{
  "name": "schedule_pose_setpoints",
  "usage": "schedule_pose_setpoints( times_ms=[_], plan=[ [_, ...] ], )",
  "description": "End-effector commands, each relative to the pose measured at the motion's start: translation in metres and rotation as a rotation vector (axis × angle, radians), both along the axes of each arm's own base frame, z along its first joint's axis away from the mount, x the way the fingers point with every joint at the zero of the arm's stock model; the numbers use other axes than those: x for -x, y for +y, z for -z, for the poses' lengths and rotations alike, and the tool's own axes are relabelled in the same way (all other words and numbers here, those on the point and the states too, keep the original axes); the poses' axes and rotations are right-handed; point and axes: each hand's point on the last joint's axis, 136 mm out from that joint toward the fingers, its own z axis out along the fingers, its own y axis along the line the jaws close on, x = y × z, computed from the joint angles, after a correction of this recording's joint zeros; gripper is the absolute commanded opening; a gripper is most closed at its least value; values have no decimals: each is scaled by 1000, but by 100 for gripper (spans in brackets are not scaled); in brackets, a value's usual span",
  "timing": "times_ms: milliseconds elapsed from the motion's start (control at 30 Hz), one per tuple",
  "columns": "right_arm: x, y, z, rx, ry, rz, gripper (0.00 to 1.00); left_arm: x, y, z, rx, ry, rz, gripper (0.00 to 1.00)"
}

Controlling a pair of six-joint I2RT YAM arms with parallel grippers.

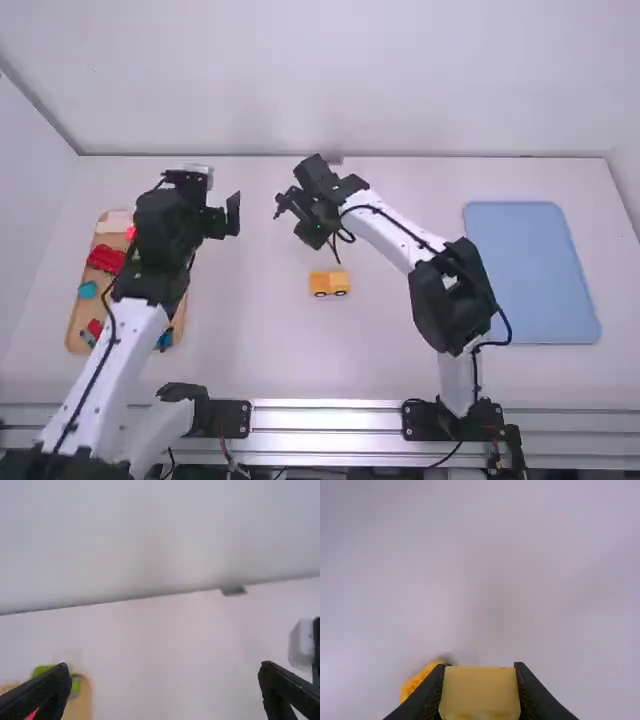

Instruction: Assemble lego blocks to make yellow taxi

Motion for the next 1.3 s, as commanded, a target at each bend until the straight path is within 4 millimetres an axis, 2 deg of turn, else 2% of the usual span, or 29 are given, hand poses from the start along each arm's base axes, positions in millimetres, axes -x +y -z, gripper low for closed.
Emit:
schedule_pose_setpoints(
  times_ms=[0,67,167,200,233,300,433,533,667,900,1033,1200,1267],
  plan=[
    [3,16,-10,0,-55,-114,4,25,38,7,10,-20,-237,99],
    [12,26,-9,10,-70,-181,4,49,56,5,33,-73,-348,99],
    [19,37,-6,14,-83,-225,4,72,69,4,50,-128,-426,99],
    [21,41,-3,19,-85,-248,4,82,71,3,51,-158,-437,99],
    [21,41,-3,19,-85,-248,4,82,71,3,51,-158,-437,99],
    [32,49,11,62,-56,-327,4,99,71,0,68,-217,-431,99],
    [42,62,27,132,4,-381,1,115,71,0,83,-272,-430,99],
    [46,66,38,176,43,-421,0,120,72,3,85,-282,-430,99],
    [65,72,59,224,127,-509,0,122,72,8,81,-270,-434,99],
    [85,75,83,278,170,-580,2,123,73,8,80,-271,-440,99],
    [84,74,101,296,181,-562,2,123,73,8,80,-270,-439,99],
    [85,71,106,306,196,-562,2,123,73,8,79,-270,-439,99],
    [84,72,106,302,189,-562,9,123,73,8,80,-269,-438,99]
  ],
)
